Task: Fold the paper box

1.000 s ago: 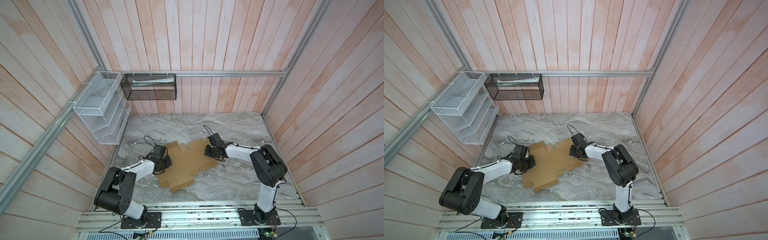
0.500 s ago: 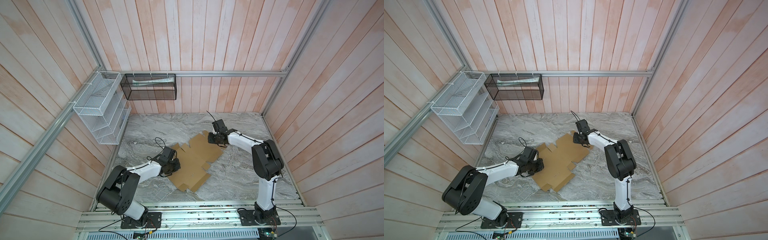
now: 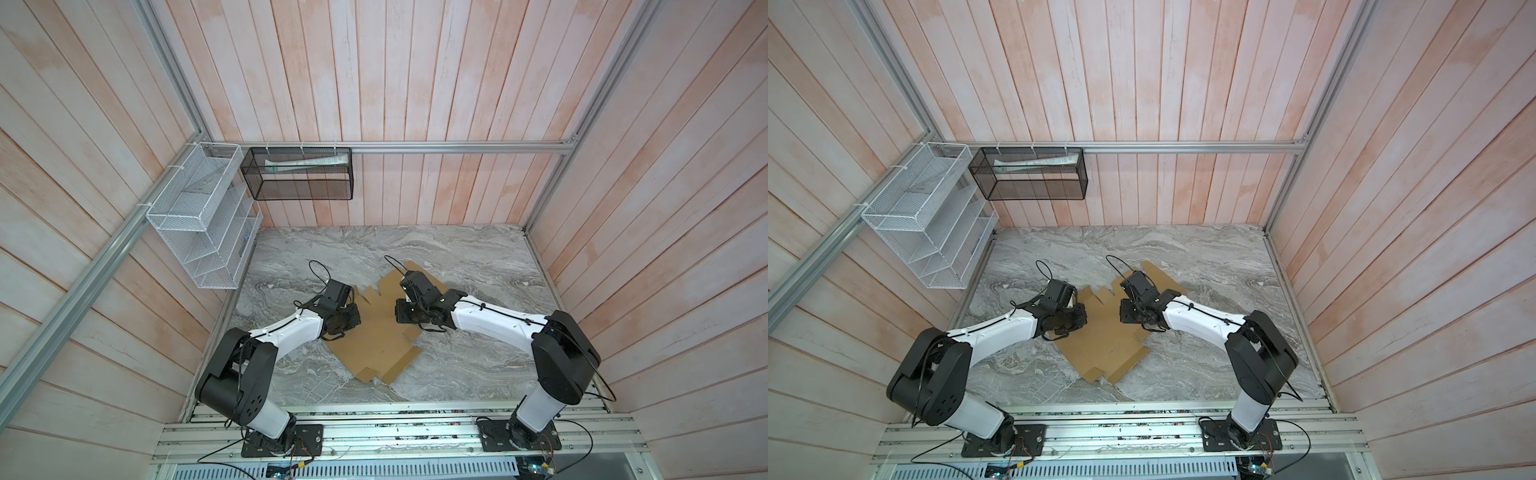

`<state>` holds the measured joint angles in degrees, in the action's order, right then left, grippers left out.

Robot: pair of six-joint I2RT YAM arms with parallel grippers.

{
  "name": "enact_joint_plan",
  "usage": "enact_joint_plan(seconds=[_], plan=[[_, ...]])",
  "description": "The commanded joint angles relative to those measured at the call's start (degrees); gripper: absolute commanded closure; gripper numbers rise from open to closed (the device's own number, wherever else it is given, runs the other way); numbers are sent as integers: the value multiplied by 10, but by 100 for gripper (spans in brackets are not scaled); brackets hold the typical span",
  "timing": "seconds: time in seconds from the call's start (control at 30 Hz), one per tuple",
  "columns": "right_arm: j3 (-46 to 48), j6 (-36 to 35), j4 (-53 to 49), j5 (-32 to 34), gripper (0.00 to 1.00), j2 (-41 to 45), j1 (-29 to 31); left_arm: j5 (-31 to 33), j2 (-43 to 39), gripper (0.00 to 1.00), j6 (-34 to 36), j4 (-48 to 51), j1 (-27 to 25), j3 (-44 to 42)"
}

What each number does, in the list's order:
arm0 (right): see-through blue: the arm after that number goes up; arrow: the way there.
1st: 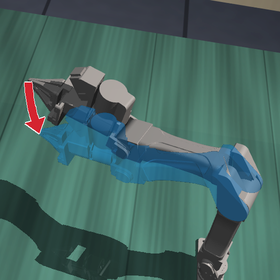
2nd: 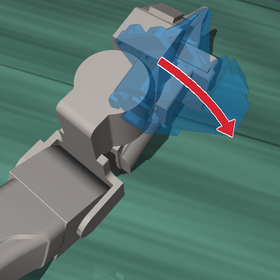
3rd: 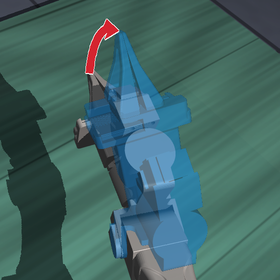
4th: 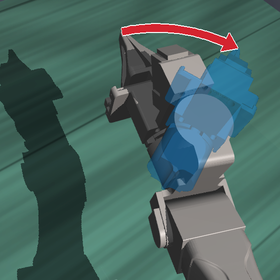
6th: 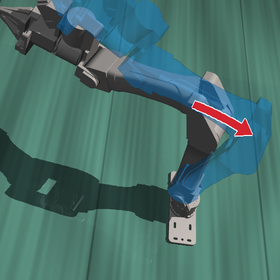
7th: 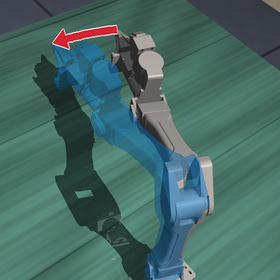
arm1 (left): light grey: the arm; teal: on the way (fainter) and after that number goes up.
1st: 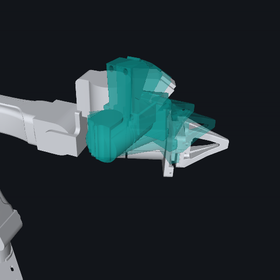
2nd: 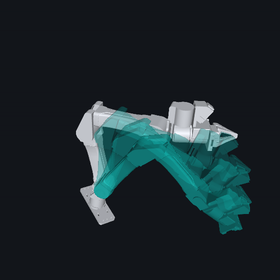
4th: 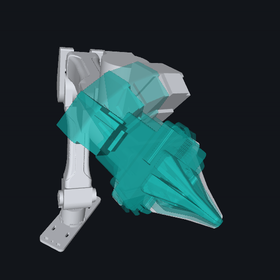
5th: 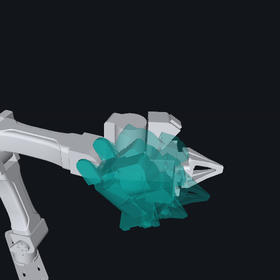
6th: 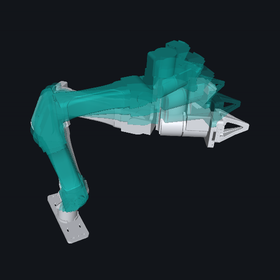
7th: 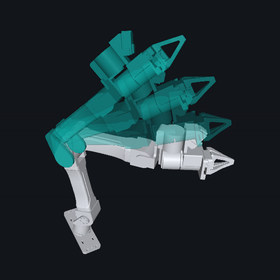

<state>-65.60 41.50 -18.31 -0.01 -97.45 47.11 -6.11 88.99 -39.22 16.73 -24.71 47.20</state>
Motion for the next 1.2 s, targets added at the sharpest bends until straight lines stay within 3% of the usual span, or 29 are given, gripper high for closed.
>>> enact_joint_plan(seconds=[0.0, 0.37, 0.7, 0.93, 1.17], plan=[[-1, 40, 1, -6, 83, -20, 15, 16, 9, 100, 17, 11, 14, 7], [25, 73, 44, -25, 85, -59, 29, 13, 53, 100, 21, -11, 53, 7], [22, 49, 64, -44, 87, -112, -26, -14, 17, 100, -31, -52, 50, -76], [-23, -39, 38, -54, 88, -166, -84, -24, -42, 100, -98, -79, -17, -156], [-136, -130, 19, -61, 88, -214, -142, -37, -92, 100, -141, -129, -71, -192]])
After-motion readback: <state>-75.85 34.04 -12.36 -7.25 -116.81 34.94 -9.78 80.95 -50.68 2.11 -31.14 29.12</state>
